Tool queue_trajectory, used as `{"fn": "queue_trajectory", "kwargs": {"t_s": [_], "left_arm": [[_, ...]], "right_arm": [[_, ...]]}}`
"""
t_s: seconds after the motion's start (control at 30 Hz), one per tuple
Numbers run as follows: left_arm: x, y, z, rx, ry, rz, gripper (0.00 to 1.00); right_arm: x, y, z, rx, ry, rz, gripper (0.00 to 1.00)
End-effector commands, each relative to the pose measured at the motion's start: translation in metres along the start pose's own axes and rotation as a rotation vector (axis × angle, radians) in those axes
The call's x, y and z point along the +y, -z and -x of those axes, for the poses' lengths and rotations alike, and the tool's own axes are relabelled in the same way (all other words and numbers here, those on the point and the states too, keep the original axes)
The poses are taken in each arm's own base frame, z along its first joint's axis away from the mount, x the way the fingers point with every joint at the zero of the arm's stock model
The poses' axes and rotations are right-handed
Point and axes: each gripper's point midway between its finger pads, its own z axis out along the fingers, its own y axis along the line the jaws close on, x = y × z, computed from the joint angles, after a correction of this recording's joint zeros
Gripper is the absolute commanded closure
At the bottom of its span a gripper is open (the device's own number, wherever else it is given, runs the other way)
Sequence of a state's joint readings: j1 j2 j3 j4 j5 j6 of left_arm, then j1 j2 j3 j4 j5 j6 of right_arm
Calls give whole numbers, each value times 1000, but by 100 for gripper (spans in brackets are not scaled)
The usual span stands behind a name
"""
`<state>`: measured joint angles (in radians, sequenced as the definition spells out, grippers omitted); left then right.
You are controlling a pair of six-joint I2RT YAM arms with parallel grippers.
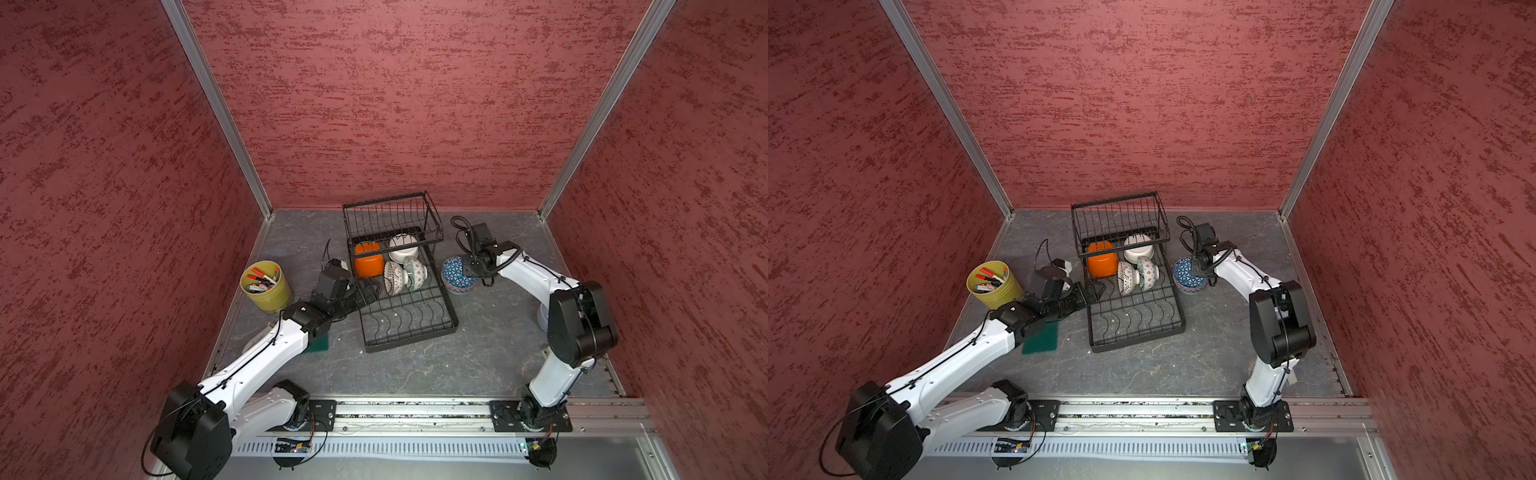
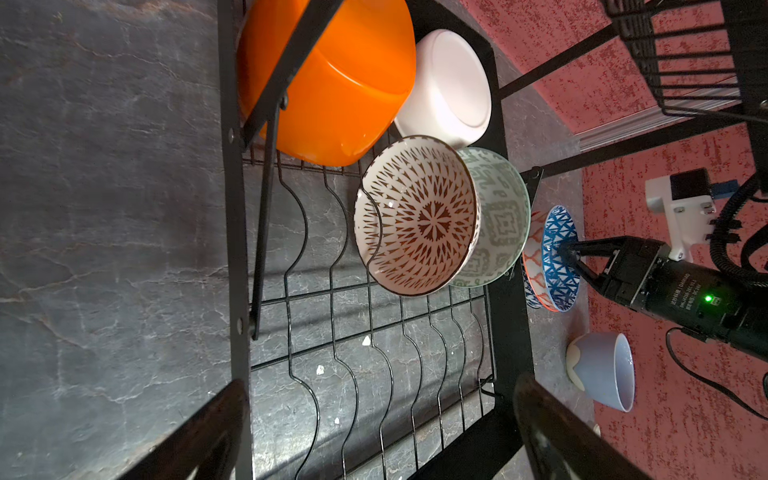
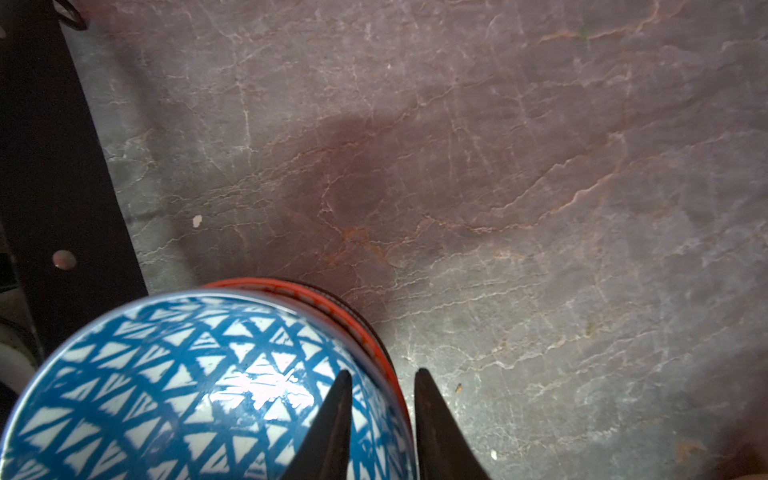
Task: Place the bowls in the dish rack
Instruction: 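Lower the right gripper onto the blue-patterned bowl rim and close it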
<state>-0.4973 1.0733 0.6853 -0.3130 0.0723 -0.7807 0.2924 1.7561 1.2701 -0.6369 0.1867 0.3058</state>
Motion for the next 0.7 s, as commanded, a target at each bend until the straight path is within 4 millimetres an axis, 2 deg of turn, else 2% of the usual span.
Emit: {"fn": "queue_trajectory", "kwargs": {"t_s": [0.0,0.67], "left_arm": [[-1,0,2,-11,6,-16,0],[-3,9,8,-39,9,-20,0]], "right_arm": [[0,-4,1,-6,-7,11,75],[1,4,6,-29,-12,26,86]]}}
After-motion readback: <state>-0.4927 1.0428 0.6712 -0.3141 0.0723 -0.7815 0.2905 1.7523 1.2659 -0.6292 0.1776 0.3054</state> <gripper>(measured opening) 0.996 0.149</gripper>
